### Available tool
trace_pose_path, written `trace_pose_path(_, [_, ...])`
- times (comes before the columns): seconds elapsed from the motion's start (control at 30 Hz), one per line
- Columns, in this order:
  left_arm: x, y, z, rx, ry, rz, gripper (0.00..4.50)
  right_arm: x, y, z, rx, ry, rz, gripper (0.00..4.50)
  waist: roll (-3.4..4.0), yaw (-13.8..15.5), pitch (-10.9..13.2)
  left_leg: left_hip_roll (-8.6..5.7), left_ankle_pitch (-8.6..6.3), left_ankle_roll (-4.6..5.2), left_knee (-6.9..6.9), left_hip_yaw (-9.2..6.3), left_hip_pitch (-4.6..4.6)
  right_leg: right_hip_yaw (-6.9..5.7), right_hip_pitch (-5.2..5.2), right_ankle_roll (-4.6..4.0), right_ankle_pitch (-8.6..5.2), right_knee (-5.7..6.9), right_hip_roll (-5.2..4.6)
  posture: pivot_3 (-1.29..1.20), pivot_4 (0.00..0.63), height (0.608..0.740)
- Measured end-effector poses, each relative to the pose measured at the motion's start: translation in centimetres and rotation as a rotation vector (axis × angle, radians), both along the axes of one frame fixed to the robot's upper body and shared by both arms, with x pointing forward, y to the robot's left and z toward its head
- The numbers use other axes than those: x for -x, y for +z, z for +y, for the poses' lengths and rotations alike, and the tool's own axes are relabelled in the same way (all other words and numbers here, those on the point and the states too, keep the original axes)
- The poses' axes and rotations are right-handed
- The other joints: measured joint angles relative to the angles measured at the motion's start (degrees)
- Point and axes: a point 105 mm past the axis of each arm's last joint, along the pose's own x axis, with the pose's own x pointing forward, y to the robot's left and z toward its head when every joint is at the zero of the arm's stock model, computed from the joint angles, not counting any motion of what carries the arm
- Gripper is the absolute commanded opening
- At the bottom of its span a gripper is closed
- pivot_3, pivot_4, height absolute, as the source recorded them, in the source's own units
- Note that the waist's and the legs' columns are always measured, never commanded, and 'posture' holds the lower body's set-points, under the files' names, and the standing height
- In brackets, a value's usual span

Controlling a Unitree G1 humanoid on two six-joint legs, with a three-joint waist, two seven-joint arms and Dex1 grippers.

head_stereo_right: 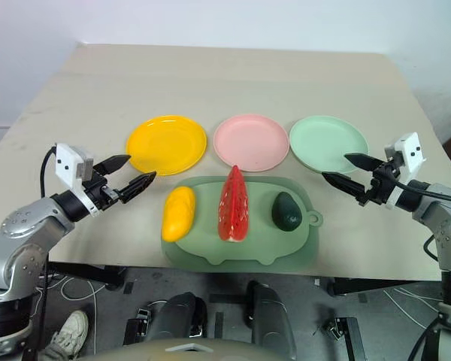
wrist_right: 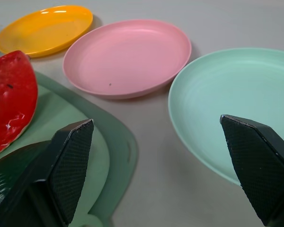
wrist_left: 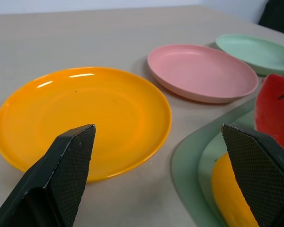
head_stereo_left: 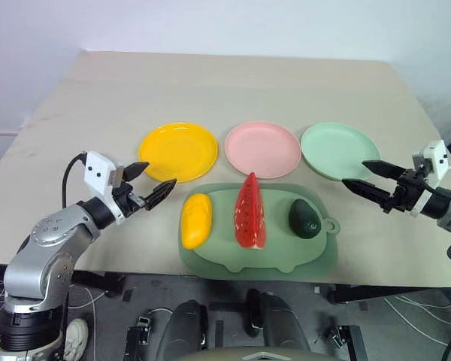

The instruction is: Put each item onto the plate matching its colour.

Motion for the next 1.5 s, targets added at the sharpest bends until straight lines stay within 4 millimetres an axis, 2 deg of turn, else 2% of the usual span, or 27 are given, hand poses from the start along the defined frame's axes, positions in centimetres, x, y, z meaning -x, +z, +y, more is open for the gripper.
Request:
trace_pose_path(0.17, [0.0,-0.2,-0.9,0.010,0.016,-0.031,4.46,-1.1,3.0,-0.4,0.021,-0.008,-0.070,4.50,-0.02,0.2,0.0,-0.02,0.00,0.00,0.00,-0.03,-0.01,-0.03,0.04,0.00,0.00,-0.02,0.00,0.00,0.150,0.740])
trace_pose_path(0.4, [-0.1,-0.4,-1.2,0.008,0.021,-0.036,4.46,-1.5,2.0,-0.3,0.060,-0.007,-0.024,4.50,-0.02,0.2,0.0,-0.01,0.00,0.00,0.00,-0.03,-0.04,-0.02,0.01,0.00,0.00,-0.01,-0.01,0.00,0.150,0.740])
trace_pose_path(0.53, [0.2,-0.2,-1.0,-0.001,0.003,-0.030,4.46,-0.2,1.5,-0.3,0.082,-0.010,0.009,4.50,-0.02,0.2,0.0,0.01,0.00,0.00,0.00,-0.05,-0.05,-0.03,0.00,0.00,0.00,-0.01,-0.01,0.00,0.150,0.740])
trace_pose_path(0.73, [0.5,0.6,-0.2,-0.020,-0.024,-0.010,4.46,2.3,1.3,2.0,0.089,0.017,0.019,4.50,-0.02,0.1,0.0,0.04,0.00,0.00,0.00,-0.08,-0.03,-0.03,-0.01,0.00,-0.01,0.01,0.02,0.00,0.150,0.740])
trace_pose_path(0.93, [0.6,1.8,1.2,-0.053,-0.036,-0.013,4.46,4.1,0.8,4.4,0.077,-0.050,0.067,4.50,-0.01,0.2,0.0,0.03,0.00,0.00,0.00,-0.07,-0.03,-0.02,0.00,-0.01,-0.01,0.00,-0.01,0.00,0.150,0.740])
trace_pose_path(1.2, [-0.2,1.8,-0.2,-0.044,-0.111,0.009,4.46,7.8,-0.4,7.6,0.081,-0.043,0.230,4.50,-0.03,0.1,0.0,0.00,-0.01,0.01,-0.01,-0.10,-0.09,-0.04,-0.02,-0.01,-0.01,-0.03,-0.01,0.00,0.150,0.740])
trace_pose_path(1.5, [0.2,1.8,-0.6,-0.009,-0.151,0.030,4.46,7.6,-1.0,8.2,0.110,-0.138,0.284,4.50,-0.05,0.1,0.0,0.00,-0.01,0.01,-0.01,-0.11,-0.09,-0.02,-0.02,-0.02,-0.02,-0.04,0.01,0.00,0.150,0.740])
